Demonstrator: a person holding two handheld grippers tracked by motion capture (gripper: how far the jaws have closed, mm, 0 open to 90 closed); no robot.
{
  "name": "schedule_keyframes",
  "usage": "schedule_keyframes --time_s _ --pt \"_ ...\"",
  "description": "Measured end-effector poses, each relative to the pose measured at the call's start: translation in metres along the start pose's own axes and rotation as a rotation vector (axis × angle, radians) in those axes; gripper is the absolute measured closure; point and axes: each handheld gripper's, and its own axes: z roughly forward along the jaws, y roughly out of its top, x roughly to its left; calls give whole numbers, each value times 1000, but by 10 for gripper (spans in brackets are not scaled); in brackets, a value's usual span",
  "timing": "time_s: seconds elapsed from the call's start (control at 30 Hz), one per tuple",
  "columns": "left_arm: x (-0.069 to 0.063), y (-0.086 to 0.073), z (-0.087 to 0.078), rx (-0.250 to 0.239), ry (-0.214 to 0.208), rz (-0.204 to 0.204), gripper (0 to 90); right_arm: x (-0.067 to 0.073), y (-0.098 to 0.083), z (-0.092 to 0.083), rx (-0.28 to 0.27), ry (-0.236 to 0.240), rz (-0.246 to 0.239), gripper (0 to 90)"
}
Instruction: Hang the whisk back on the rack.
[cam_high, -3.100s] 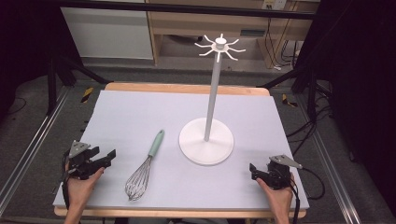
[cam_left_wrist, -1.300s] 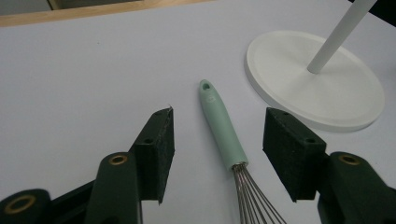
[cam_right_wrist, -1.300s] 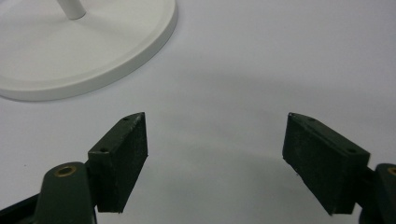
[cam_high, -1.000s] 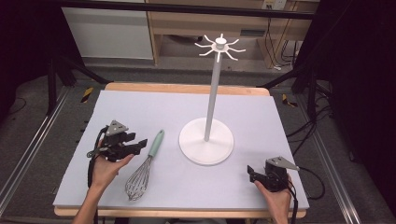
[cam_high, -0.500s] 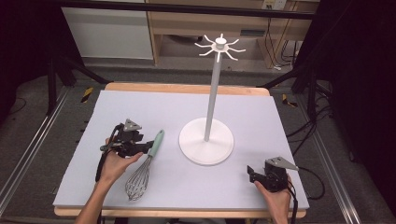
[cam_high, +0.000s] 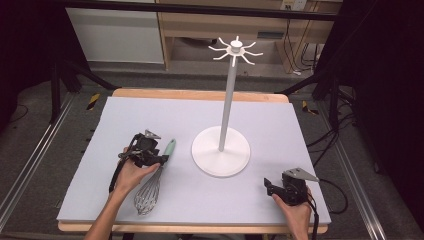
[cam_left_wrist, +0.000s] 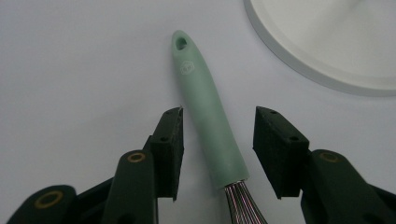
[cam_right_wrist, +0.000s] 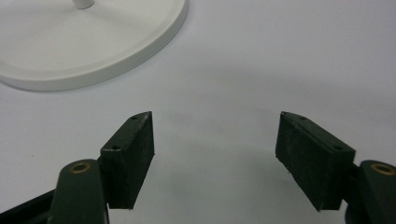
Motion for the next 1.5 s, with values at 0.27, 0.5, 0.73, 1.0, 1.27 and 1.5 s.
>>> schedule_keyframes --time_s 0.27,0.5,0.73,1.0,1.27,1.5 --pt "0 -2 9 52 12 -13 570 0 0 1 6 2 2 302" --pt "0 -5 16 90 -5 -18 579 0 0 1 6 7 -5 309" --pt "0 -5 24 129 -29 -34 583 0 0 1 9 13 -6 316" --pt "0 -3 27 154 -26 -75 610 0 0 1 11 20 -5 321" --pt "1 -3 24 172 -8 -81 670 0 0 2 12 18 -6 324" --pt "1 -8 19 185 -16 -46 679 0 -1 1 13 18 -3 325"
